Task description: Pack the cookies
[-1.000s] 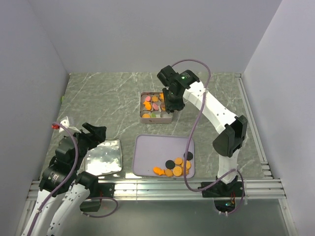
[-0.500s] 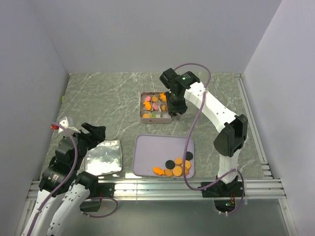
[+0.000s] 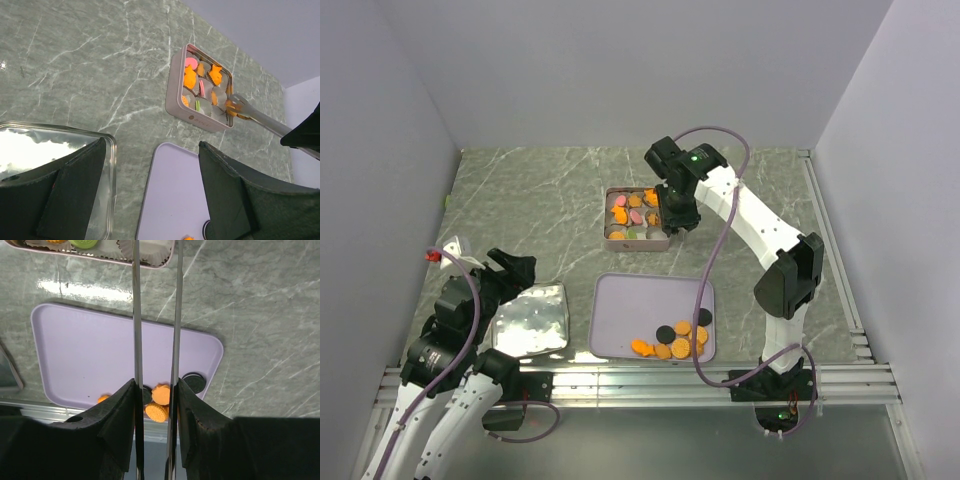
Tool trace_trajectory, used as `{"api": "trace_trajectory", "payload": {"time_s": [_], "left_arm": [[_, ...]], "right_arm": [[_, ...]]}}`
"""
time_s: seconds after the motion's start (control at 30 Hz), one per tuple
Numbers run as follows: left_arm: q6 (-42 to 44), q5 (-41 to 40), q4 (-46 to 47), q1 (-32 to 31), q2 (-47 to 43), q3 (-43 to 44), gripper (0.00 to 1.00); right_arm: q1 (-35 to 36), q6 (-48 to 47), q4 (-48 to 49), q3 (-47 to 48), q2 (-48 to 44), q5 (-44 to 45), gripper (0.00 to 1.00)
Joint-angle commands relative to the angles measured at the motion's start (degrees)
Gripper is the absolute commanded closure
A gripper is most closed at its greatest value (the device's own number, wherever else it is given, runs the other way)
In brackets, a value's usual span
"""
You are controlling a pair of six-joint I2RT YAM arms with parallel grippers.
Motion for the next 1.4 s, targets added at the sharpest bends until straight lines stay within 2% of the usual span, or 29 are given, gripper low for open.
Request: {"api": "trace_trajectory", "payload": {"time_s": [0.0, 0.4, 0.73, 1.1, 1.37], "left_arm": [[0.1, -0.1, 0.6, -0.2, 0.2, 2.2, 0.19], [-0.1, -0.2, 0.6, -0.2, 0.1, 2.2, 0.19], [-0.5, -0.5, 0.1, -0.3, -0.4, 2.3, 0.19], [-0.6, -0.6, 0.0, -0.8, -0.4, 2.2, 0.19], [-0.3, -0.5, 0.2, -0.9, -0.3, 2.2, 0.19]], "right_arm": [[0.8, -0.7, -1.4, 1.2, -3.3, -0.2, 0.60], [2.3, 0.0, -1.2, 0.5, -4.6, -0.1, 0.60], [2.3, 0.0, 0.7, -3.9, -4.9, 1.0, 0.60], [2.3, 0.3, 1.2, -4.1, -4.5, 2.3, 0.46], [0.9, 0.5, -0.4, 0.2, -4.1, 6.9, 0.44]]}}
